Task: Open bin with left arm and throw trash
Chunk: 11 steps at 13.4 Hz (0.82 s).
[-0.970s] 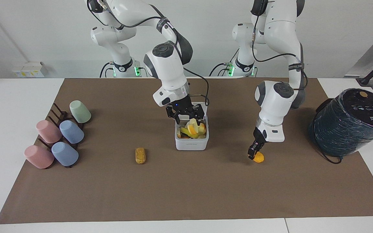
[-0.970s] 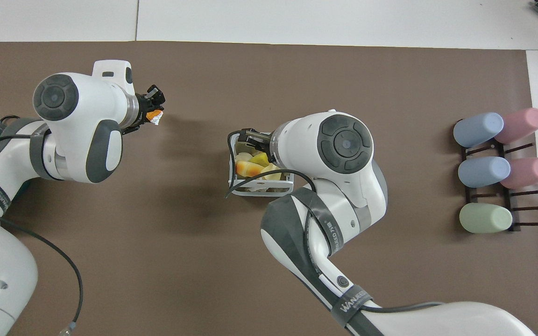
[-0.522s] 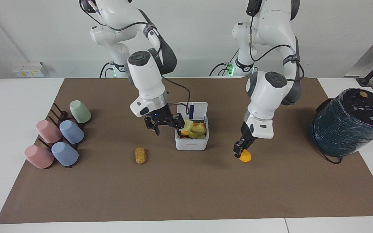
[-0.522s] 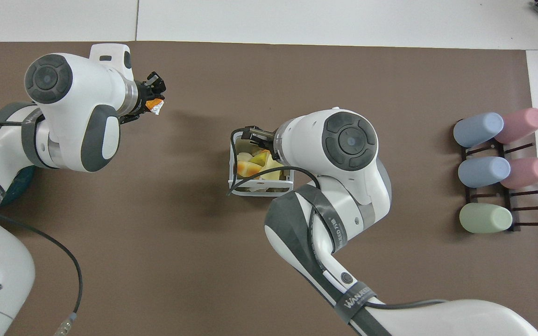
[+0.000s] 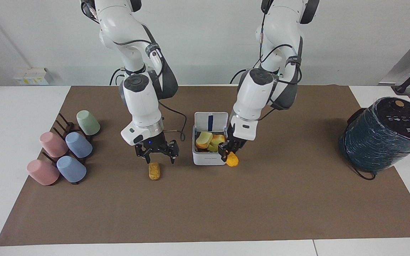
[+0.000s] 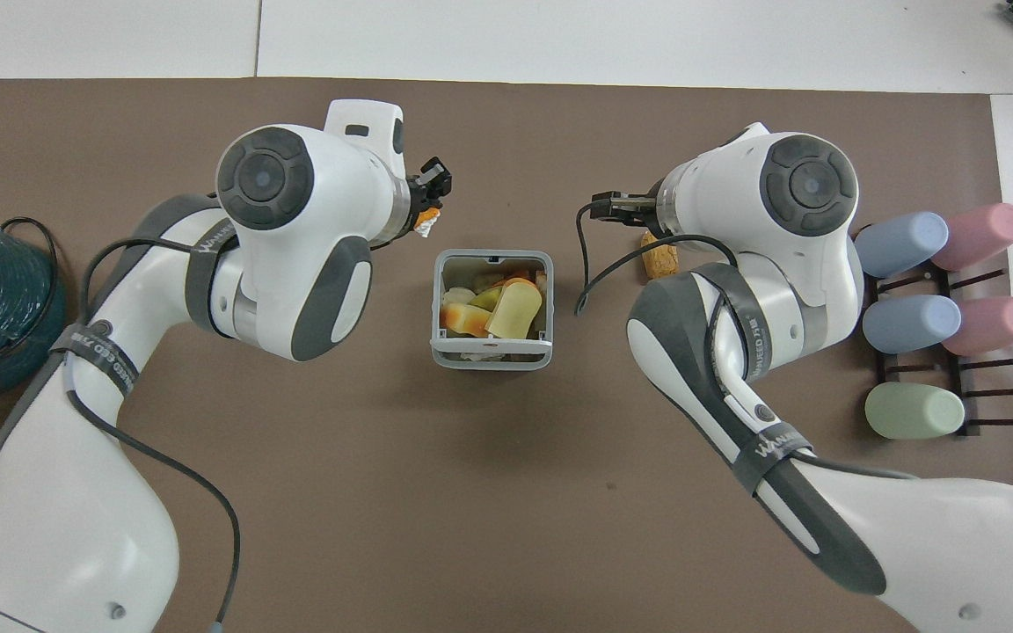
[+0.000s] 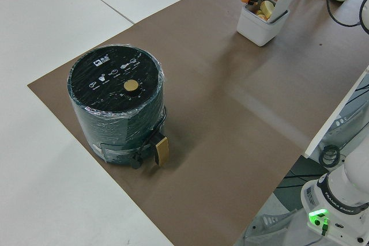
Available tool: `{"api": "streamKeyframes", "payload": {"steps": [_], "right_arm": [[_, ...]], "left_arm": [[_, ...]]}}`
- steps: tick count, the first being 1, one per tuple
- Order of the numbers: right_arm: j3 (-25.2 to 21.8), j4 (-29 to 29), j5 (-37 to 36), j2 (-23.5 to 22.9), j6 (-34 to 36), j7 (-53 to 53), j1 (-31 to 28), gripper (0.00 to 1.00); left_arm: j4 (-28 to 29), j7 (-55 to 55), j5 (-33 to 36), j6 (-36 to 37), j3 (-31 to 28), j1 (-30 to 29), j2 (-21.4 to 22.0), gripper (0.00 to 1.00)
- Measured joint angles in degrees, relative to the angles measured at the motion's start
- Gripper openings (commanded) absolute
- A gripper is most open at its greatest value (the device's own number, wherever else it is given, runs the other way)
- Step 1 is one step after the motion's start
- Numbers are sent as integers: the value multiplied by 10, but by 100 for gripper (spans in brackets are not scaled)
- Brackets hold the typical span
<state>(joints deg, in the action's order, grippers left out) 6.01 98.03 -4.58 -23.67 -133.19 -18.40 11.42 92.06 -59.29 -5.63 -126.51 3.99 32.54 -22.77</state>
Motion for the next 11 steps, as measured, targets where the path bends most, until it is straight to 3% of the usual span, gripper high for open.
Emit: {"api": "streamKeyframes", "payload": {"steps": [3,4,5,6,7,10,11], "right_arm": [[0,11,-2,-8,-1,64,-9,100],[0,16,-5,-9,-6,81,-10,100],[0,23,-10,-10,-15,92,-13,100],[0,33,-13,-11,-29,98,-15,100],[0,43,-14,-12,-43,101,-19,100],[0,53,-14,-24,-67,103,-24,100],[0,54,-14,-25,-72,103,-25,88]], "left_arm": [[-1,0,-1,84,0,32,10,12],[-1,0,-1,99,0,36,13,22],[0,0,-1,104,-1,37,14,65],[1,1,-1,104,-2,37,14,88],[2,1,-1,104,-5,37,15,97],[1,1,-1,97,-15,28,16,100],[-3,1,-1,96,-17,15,17,100]]}}
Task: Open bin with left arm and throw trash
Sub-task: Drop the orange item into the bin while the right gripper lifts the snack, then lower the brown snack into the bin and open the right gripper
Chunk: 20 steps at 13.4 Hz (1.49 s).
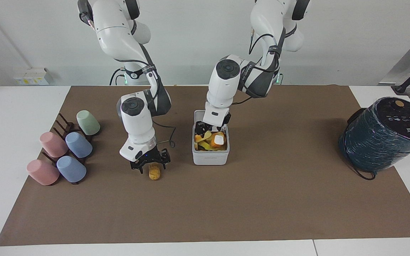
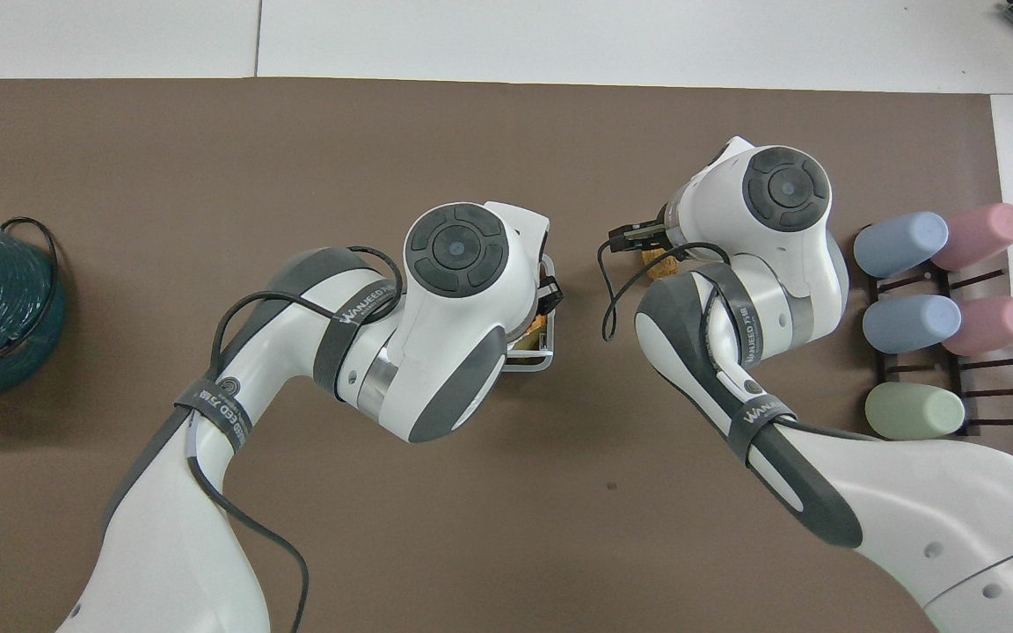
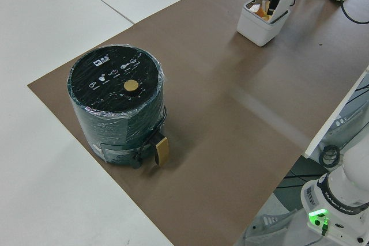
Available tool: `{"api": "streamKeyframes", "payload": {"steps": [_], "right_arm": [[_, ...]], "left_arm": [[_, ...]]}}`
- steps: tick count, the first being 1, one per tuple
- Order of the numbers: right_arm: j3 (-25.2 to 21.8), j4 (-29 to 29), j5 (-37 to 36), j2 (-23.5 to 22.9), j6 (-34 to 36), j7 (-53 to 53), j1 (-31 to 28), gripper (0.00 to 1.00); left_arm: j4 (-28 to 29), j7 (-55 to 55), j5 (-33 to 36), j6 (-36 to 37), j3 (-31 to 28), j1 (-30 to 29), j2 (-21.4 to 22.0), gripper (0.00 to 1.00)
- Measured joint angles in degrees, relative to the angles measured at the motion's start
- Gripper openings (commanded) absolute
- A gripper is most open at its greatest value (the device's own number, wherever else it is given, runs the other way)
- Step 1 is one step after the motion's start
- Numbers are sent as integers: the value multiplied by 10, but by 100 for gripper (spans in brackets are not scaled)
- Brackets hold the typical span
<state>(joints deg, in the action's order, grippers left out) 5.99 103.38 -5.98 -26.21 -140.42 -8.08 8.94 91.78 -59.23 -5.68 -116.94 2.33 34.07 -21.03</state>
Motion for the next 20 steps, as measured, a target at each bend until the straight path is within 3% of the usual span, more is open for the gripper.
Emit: {"api": "streamKeyframes", "payload": {"steps": [1,5,7,10,13,16,20], "right_arm": [[0,0,0,0,-1,0,0,64],[1,2,0,0,-1,0,0,16],[1,2,0,0,-1,0,0,0],[1,-3,0,5,-2,-2,0,0],[4,-25,2,32,13,-30,0,0],[24,-60,3,64,65,-84,7,0],[78,-74,3,70,65,-111,33,0]], "left_arm": [[-6,0,0,0,-1,-17,3,100],[-69,28,1,88,-6,-88,20,100],[-112,84,1,154,-9,-134,25,100],[-138,228,8,197,-10,-222,40,100],[-143,440,50,219,-10,-302,90,100],[-139,559,68,260,-9,-324,121,100],[-112,584,69,268,-4,-323,130,100]]}}
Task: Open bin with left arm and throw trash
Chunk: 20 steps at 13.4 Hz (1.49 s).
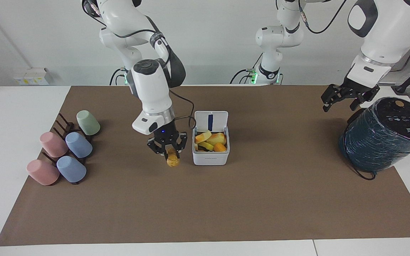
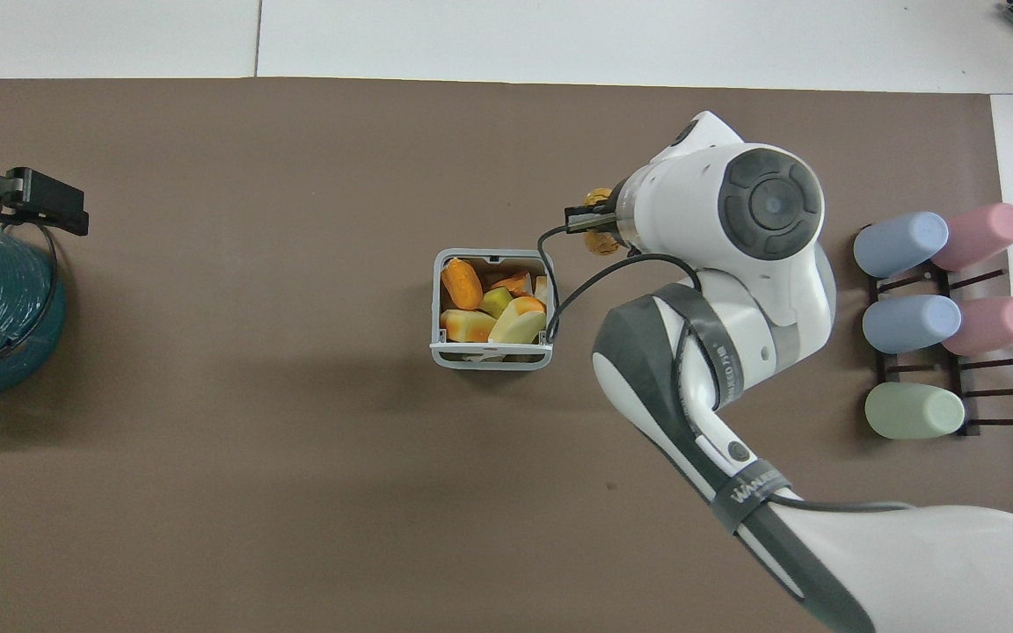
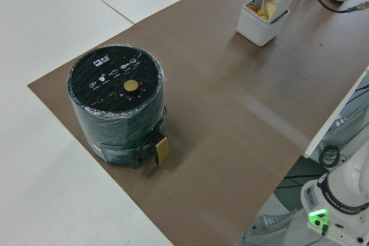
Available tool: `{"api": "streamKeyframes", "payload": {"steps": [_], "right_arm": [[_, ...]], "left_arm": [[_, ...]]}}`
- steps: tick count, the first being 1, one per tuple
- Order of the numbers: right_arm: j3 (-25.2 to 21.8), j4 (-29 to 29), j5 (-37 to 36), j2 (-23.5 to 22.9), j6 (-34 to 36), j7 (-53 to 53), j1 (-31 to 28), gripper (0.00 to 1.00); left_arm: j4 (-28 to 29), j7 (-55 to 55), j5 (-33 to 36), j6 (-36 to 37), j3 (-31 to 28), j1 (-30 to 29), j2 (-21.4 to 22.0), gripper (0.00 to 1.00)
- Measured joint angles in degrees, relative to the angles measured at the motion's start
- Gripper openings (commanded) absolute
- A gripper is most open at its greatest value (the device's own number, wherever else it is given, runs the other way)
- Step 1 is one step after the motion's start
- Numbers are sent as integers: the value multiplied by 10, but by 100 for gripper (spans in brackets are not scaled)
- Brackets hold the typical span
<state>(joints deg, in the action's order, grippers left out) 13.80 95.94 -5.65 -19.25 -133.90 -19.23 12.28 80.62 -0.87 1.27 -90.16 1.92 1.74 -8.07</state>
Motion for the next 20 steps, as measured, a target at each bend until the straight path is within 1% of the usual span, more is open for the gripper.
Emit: {"api": "streamKeyframes", "payload": {"steps": [2,4,5,6,7,8,9,11,12,13,16,20], "right_arm": [[3,0,0,0,-1,-16,36,0],[4,0,0,0,-11,-32,58,0],[4,0,0,-2,-19,-48,68,7],[4,0,0,-3,-21,-60,74,27],[4,0,0,-3,-21,-65,77,63],[4,0,4,-4,-21,-67,77,72],[4,0,11,-4,-21,-68,76,85],[4,0,19,-5,-21,-68,76,92],[4,0,21,-5,-21,-69,76,98],[4,0,21,-5,-21,-70,76,99],[-1,-2,21,0,-16,-75,63,100],[-3,-7,21,38,30,-75,-16,100]], "left_arm": [[2,2,0,-1,2,0,0,100],[2,3,0,-3,4,1,1,100],[2,3,0,-7,4,1,1,100],[2,3,0,-11,5,1,1,100],[3,3,0,-13,5,1,1,100],[3,4,0,-13,6,1,1,100],[4,5,0,-14,8,2,2,100],[9,6,0,-14,12,3,3,100],[14,6,0,-14,13,3,5,100],[18,6,0,-15,13,3,7,100],[24,7,0,-20,13,3,11,100],[26,7,0,-31,12,3,13,100]]}}
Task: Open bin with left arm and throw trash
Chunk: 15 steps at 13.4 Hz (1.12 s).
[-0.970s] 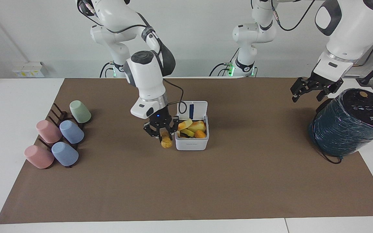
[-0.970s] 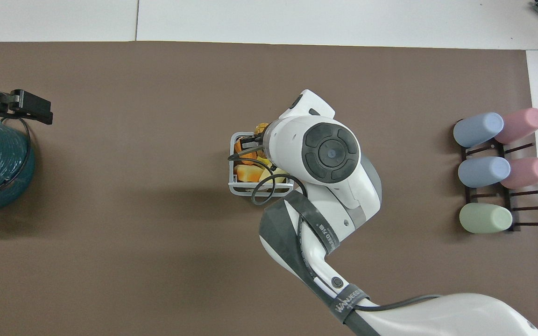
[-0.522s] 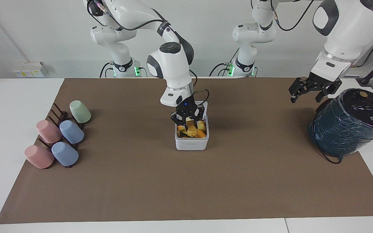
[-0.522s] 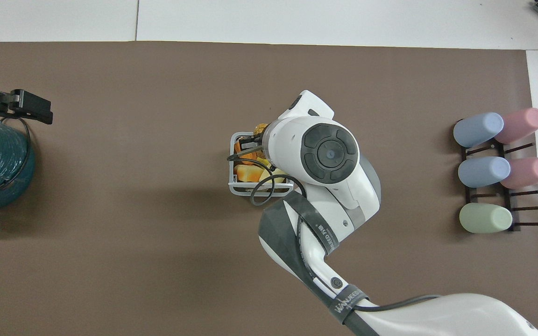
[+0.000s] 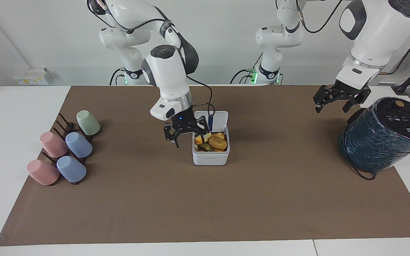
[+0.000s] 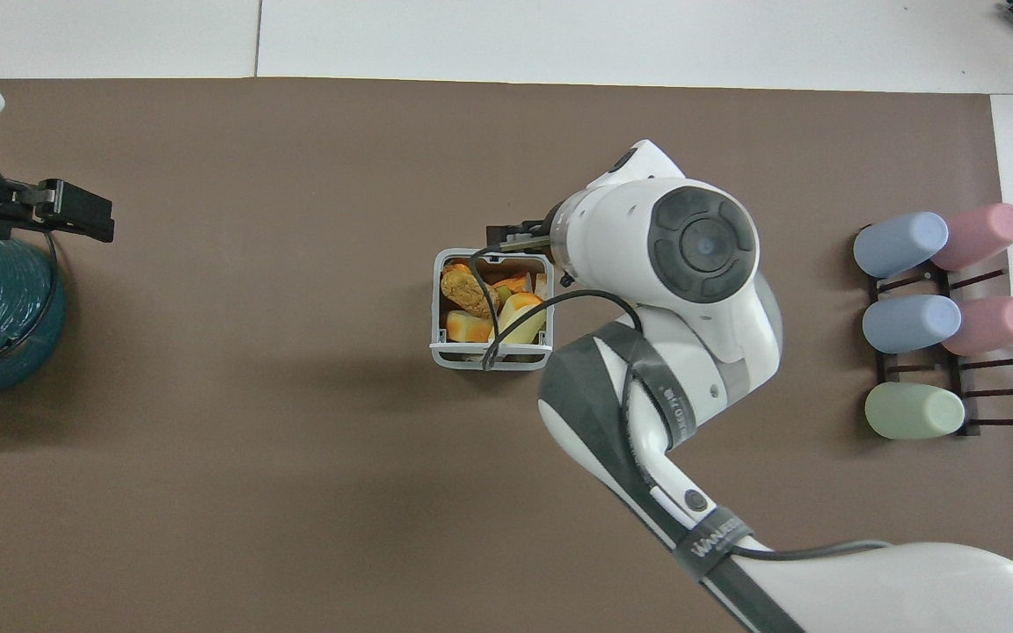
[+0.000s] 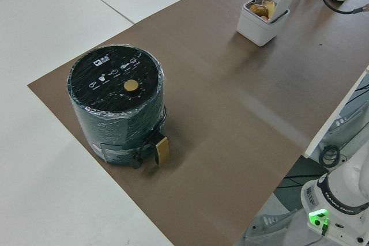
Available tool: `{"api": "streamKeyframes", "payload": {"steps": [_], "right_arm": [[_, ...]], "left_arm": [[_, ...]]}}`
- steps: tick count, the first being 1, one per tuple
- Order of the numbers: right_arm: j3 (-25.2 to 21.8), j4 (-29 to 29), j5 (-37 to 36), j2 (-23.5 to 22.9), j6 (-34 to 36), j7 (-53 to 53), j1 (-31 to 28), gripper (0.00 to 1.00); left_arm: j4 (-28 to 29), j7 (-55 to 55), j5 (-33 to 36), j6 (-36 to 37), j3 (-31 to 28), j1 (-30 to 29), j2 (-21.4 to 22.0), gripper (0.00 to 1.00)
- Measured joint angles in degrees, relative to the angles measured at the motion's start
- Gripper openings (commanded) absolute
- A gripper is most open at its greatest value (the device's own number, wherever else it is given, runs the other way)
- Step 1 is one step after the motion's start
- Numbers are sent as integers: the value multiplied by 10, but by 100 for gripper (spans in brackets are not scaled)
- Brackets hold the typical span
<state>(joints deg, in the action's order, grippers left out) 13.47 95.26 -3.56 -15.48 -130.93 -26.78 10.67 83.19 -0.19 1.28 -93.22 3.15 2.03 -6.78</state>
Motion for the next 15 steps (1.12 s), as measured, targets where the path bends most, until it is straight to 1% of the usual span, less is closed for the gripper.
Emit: {"api": "streamKeyframes", "payload": {"steps": [2,4,8,10,15], "right_arm": [[0,0,0,21,24,0,-38,100],[-1,0,0,32,39,0,-61,100],[-1,0,-2,42,72,0,-77,100],[-2,0,-3,52,88,3,-98,100],[-3,-2,-2,101,164,82,-156,100]], "left_arm": [[1,0,0,-15,-1,0,0,100],[1,0,0,-20,-2,0,0,100],[2,0,0,-27,-3,-1,0,100],[2,0,0,-27,-4,-1,0,100],[3,0,1,-32,-4,-1,0,100]]}}
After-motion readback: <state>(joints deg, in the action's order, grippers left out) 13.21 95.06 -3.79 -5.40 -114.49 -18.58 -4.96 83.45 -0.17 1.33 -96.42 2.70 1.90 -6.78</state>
